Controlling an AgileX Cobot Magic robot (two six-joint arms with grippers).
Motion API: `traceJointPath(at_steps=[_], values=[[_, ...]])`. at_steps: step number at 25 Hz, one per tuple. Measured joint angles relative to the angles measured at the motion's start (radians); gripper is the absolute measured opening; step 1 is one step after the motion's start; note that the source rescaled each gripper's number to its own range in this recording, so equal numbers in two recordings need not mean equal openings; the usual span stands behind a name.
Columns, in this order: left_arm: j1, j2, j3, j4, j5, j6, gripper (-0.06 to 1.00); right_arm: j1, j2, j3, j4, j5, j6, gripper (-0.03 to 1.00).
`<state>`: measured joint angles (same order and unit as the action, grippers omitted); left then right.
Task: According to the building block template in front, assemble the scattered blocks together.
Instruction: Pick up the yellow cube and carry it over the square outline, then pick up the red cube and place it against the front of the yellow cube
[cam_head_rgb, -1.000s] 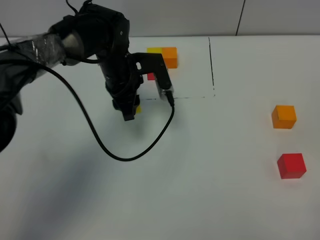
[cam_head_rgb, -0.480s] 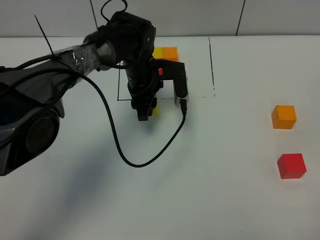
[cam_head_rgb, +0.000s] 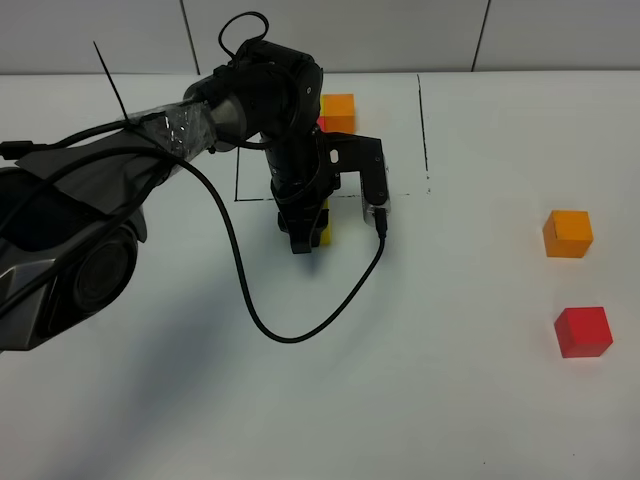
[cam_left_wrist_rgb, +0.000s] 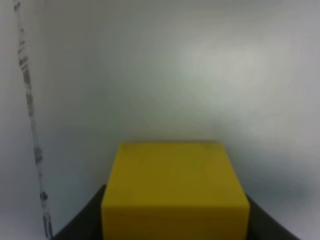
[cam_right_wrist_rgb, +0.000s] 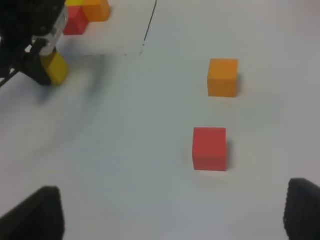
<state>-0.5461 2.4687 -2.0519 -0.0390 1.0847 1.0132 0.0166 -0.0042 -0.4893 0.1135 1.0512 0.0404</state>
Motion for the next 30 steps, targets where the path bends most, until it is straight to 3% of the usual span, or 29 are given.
traceJointPath(at_steps=[17,19,25,28,30], values=[[0.0,0.003,-0.001,-0.006,-0.008,0.041,0.04,0.0,0.0,0.0,0.0,0.0,0.0,0.8],[0.0,0.01,-0.001,-0.01,-0.015,0.042,0.16,0.0,0.0,0.0,0.0,0.0,0.001,0.8],[0.0,0.009,-0.001,-0.035,-0.021,0.041,0.71,0.0,0.0,0.0,0.0,0.0,0.003,0.8],[0.0,-0.004,-0.001,-0.035,-0.024,0.0,0.85,0.0,0.0,0.0,0.0,0.0,0.003,0.8],[0.002,-0.026,-0.001,-0.035,-0.028,-0.046,0.88,0.0,0.0,0.0,0.0,0.0,0.003,0.8]])
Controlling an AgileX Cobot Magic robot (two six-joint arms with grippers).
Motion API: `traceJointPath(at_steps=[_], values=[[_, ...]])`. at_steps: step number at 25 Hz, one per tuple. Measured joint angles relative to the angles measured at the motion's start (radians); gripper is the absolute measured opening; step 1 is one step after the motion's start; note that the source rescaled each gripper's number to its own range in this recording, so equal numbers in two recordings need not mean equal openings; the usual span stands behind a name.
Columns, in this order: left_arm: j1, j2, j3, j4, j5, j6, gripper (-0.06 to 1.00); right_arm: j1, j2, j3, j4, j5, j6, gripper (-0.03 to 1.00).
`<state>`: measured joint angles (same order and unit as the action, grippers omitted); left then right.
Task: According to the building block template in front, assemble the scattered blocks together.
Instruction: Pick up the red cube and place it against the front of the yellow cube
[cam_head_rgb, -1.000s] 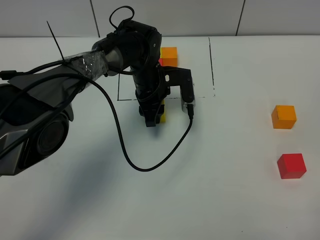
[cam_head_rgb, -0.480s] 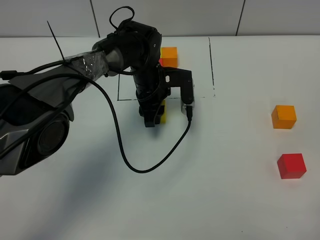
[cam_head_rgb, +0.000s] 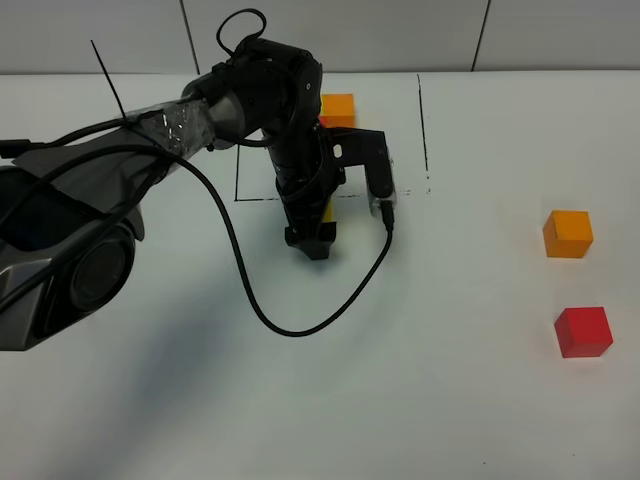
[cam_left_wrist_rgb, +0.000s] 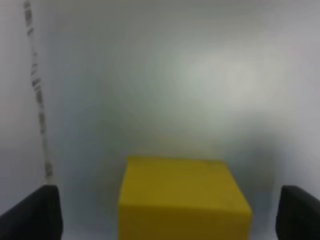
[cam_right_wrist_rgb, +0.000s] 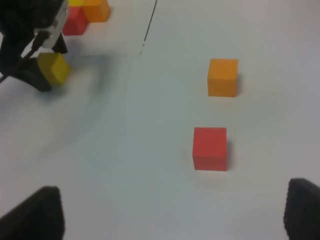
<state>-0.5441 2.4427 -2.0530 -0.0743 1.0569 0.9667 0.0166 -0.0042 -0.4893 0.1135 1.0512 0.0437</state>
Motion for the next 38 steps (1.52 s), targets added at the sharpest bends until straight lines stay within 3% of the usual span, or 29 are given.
traceJointPath(at_steps=[5,9,14,21,25,29,38], values=[[0.025,-0.073,0.0,-0.004,-0.001,-0.18,0.89,0.0,0.0,0.0,0.0,0.0,0.0,0.8],[0.101,-0.123,0.0,-0.005,-0.007,-0.345,0.9,0.0,0.0,0.0,0.0,0.0,0.0,0.8],[0.256,-0.188,0.0,-0.068,-0.016,-0.484,0.9,0.0,0.0,0.0,0.0,0.0,0.0,0.8],[0.476,-0.3,0.017,-0.097,0.002,-0.554,0.9,0.0,0.0,0.0,0.0,0.0,0.0,0.8],[0.575,-0.391,0.128,-0.097,-0.031,-0.575,0.9,0.0,0.0,0.0,0.0,0.0,0.0,0.8],[0.628,-0.506,0.291,-0.097,-0.091,-0.586,0.9,0.0,0.0,0.0,0.0,0.0,0.0,0.8],[0.636,-0.783,0.648,-0.086,-0.168,-0.637,0.89,0.0,0.0,0.0,0.0,0.0,0.0,0.8]])
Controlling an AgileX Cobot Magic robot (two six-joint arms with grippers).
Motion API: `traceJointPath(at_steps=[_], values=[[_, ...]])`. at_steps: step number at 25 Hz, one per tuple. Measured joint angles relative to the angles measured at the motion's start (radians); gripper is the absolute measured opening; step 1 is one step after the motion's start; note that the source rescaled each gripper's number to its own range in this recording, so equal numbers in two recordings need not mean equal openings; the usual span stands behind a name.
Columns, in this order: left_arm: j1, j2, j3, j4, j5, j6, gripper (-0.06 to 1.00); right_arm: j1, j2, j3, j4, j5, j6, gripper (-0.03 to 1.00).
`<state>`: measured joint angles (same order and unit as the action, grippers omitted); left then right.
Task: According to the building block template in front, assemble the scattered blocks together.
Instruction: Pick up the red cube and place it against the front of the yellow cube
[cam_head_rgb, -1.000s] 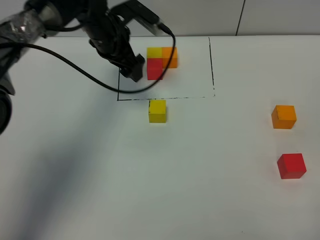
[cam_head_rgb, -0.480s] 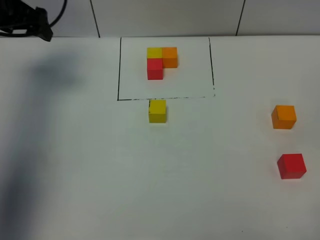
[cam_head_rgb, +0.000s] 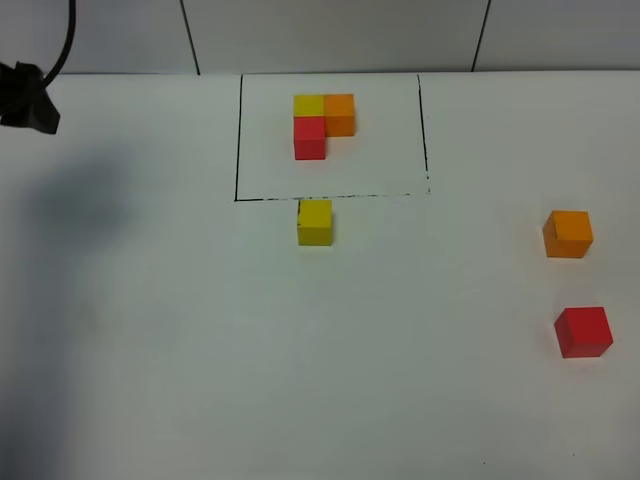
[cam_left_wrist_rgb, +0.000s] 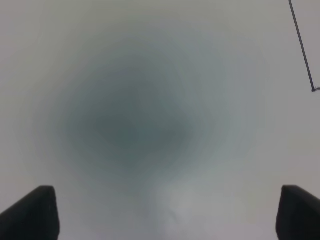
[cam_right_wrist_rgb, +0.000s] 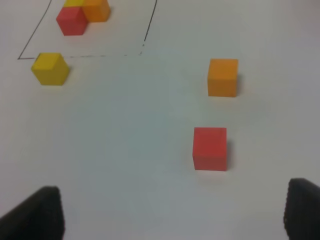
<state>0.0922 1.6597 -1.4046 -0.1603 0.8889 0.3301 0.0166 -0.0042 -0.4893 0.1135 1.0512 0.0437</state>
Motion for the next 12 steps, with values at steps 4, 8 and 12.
traceJointPath(at_steps=[4,8,12], values=[[0.0,-0.172,0.15,0.047,-0.028,-0.078,0.89,0.0,0.0,0.0,0.0,0.0,0.0,0.8],[0.0,-0.37,0.276,0.059,-0.036,-0.16,0.88,0.0,0.0,0.0,0.0,0.0,0.0,0.8],[-0.02,-0.566,0.398,0.075,-0.028,-0.177,0.86,0.0,0.0,0.0,0.0,0.0,0.0,0.8]])
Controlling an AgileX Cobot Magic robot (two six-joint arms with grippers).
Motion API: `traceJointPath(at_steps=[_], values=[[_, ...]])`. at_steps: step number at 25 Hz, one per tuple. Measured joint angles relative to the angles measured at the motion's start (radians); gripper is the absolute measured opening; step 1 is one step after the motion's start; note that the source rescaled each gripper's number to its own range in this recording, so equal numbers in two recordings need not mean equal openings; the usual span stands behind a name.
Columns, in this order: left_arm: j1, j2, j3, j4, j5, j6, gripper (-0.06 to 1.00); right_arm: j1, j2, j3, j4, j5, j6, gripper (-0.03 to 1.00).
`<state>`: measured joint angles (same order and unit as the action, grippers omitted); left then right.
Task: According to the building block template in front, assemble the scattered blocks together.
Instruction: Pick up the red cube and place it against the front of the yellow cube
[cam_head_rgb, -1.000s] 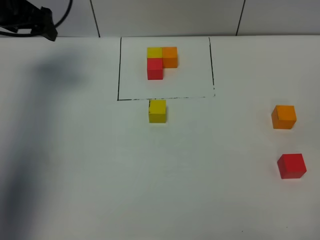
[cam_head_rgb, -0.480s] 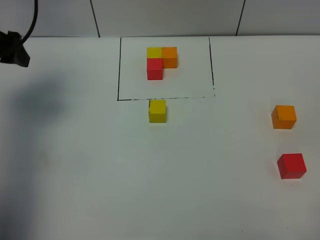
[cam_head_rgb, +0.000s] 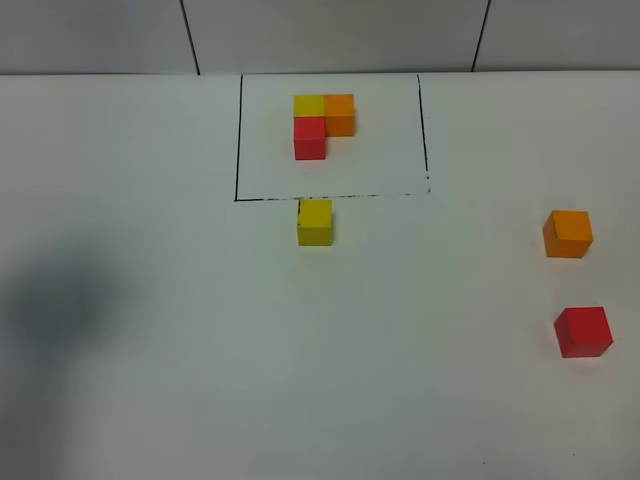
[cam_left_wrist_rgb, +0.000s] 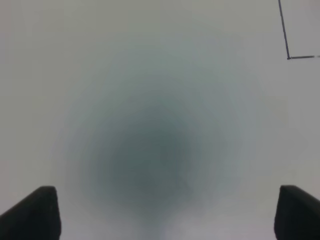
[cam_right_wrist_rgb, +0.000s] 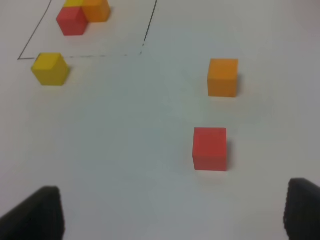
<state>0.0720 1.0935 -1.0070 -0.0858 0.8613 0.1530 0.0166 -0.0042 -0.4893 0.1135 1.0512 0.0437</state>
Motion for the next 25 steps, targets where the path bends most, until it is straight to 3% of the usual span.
traceJointPath(at_steps=[9,15,25], values=[[-0.092,-0.352,0.242,0.131,0.05,-0.153,0.83,0.0,0.0,0.0,0.0,0.0,0.0,0.79],[-0.098,-0.572,0.307,0.127,0.127,-0.203,0.81,0.0,0.0,0.0,0.0,0.0,0.0,0.79],[-0.098,-0.896,0.462,0.073,0.206,-0.163,0.78,0.0,0.0,0.0,0.0,0.0,0.0,0.79]])
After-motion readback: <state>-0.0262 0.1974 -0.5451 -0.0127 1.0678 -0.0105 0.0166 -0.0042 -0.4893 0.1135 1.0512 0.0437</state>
